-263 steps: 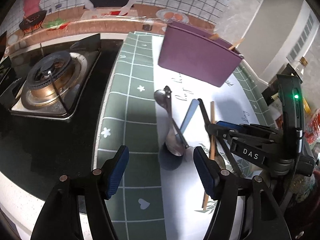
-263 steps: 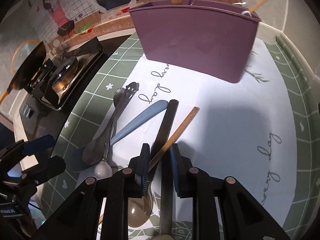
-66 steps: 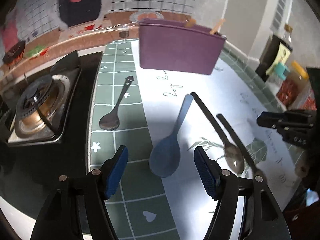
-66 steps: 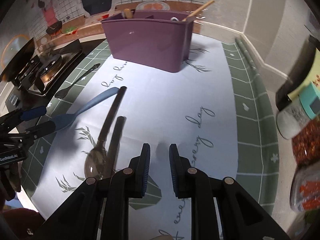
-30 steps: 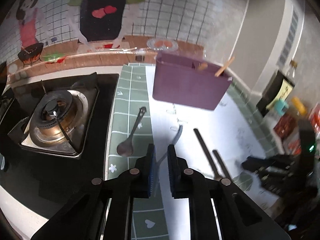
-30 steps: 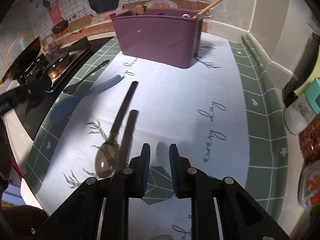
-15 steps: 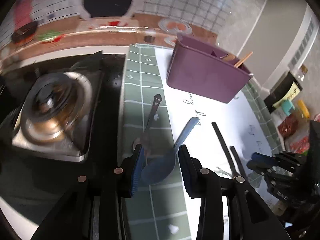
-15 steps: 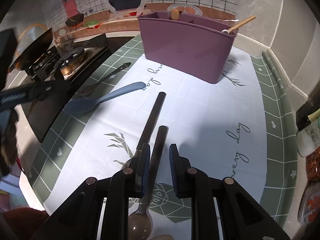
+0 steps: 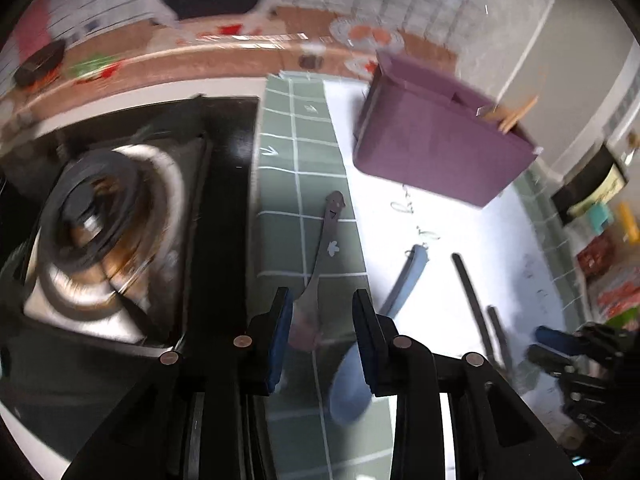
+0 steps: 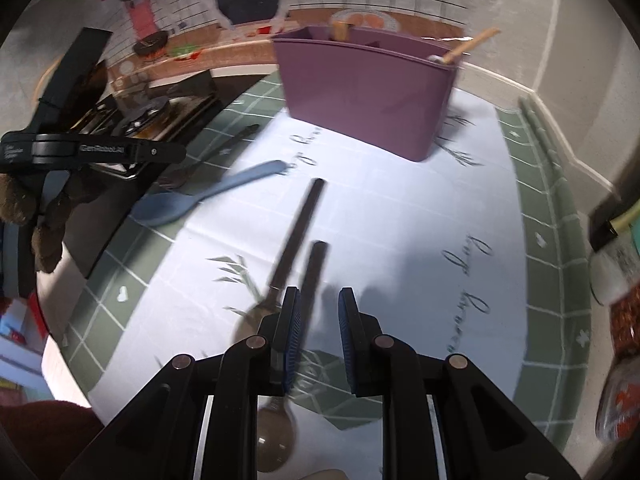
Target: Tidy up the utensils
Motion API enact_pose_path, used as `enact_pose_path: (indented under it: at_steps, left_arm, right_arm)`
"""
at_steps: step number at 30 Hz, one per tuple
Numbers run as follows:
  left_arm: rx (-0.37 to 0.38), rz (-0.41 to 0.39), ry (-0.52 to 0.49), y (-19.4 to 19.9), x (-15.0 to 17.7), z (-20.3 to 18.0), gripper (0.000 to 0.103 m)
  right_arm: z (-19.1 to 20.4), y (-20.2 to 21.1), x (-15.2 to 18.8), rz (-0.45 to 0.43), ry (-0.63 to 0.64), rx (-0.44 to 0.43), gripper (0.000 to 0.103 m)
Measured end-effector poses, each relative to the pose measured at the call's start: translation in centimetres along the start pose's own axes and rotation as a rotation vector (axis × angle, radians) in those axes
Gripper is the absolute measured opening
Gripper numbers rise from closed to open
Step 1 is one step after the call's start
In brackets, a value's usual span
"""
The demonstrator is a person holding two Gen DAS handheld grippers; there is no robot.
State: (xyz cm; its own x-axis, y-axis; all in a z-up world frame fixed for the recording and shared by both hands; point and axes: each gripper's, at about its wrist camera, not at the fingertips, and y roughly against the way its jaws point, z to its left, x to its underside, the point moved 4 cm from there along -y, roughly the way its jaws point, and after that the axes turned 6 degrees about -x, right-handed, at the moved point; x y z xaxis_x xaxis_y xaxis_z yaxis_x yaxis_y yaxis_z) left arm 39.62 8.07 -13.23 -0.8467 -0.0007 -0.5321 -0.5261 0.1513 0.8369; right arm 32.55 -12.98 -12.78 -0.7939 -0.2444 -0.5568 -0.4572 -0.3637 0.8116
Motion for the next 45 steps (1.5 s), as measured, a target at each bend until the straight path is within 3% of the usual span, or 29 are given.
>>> enact_pose_path:
  at_steps: [6, 11, 16, 24, 28, 35, 45]
  left_arm:
    - [-0.048, -0.083, 0.148, 4.5, 3.2, 2.7, 0.034]
    - [-0.118, -0.092, 0.199, 6.2, 6.5, 4.4, 0.036]
    - [-0.189, -0.098, 0.189, 7.1, 8.4, 4.9, 0.038]
    - [-0.198, -0.111, 0.169, 8.0, 8.6, 4.9, 0.041]
    - [-0.180, -0.117, 0.162, 8.1, 7.7, 4.8, 0.042]
    - [-0.098, -0.114, 0.153, 6.9, 6.2, 4.3, 0.042]
    - [-0.036, -0.053, 0.117, 4.3, 5.9, 3.2, 0.042]
  right_arm:
    - [1.9, -3.5, -4.5, 0.040, -0.123, -0.137, 0.019]
    - [4.0, -7.5, -7.4, 0.081, -0.210, -0.167, 0.020]
    - [4.5, -10.4, -9.2, 0.098, -0.294, -0.080, 0.020]
    - [7.2, -12.6, -11.0, 0.094, -0.135, 0.005, 0.021]
    - [8.1, -12.5, -10.7, 0.120, -0.020, 0.036, 0.021]
    - [6.2, -9.6, -6.7, 0.149, 0.114, 0.042, 0.021]
    - [1.3, -7.1, -4.7, 0.105, -0.021, -0.004, 0.020]
